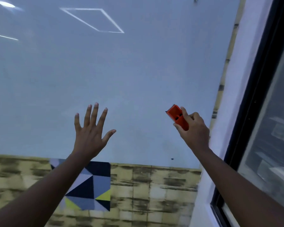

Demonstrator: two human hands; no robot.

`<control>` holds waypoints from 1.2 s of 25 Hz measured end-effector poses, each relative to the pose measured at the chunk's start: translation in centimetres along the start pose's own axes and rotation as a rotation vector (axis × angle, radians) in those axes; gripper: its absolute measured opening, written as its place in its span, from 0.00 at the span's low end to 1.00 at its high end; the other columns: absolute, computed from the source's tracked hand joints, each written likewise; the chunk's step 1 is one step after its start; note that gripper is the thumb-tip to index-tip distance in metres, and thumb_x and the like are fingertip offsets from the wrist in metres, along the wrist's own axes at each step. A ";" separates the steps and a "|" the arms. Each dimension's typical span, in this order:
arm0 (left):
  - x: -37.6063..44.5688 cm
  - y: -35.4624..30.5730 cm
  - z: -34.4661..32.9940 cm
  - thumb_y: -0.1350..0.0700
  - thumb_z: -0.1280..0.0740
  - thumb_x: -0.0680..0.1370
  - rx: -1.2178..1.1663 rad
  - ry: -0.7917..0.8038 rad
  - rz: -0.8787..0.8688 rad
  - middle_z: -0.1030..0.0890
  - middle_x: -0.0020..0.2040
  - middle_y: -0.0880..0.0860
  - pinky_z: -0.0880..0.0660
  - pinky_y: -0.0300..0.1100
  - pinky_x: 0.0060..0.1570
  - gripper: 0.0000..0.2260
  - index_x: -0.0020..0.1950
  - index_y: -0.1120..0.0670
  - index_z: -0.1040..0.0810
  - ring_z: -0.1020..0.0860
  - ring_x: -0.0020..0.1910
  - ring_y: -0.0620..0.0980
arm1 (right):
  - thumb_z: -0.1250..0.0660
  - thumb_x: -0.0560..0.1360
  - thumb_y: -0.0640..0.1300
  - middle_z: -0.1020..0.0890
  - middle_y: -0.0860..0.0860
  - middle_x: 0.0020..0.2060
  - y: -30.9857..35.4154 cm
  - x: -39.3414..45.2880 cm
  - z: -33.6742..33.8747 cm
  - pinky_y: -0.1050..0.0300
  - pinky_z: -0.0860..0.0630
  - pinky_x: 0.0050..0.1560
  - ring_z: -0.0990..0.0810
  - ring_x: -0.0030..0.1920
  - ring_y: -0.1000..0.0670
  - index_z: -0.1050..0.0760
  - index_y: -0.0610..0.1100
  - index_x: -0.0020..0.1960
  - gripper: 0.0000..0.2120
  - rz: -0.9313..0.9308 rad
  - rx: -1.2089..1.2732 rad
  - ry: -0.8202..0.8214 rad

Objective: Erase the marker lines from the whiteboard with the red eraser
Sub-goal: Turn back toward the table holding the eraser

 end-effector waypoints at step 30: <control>-59.2 48.8 44.7 0.25 0.60 0.80 0.610 0.344 1.072 0.40 0.85 0.60 0.45 0.72 0.77 0.44 0.85 0.53 0.36 0.44 0.86 0.60 | 0.30 0.73 0.55 0.23 0.54 0.45 81.6 -36.8 0.4 0.53 0.25 0.44 0.21 0.47 0.48 0.27 0.60 0.73 0.28 0.565 0.933 0.728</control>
Point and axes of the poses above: each hand's wrist, its own x-axis towards the middle knuckle, its own z-axis out of the back of the hand, y = z × x, the point moved 2 cm from there along x, towards the middle knuckle
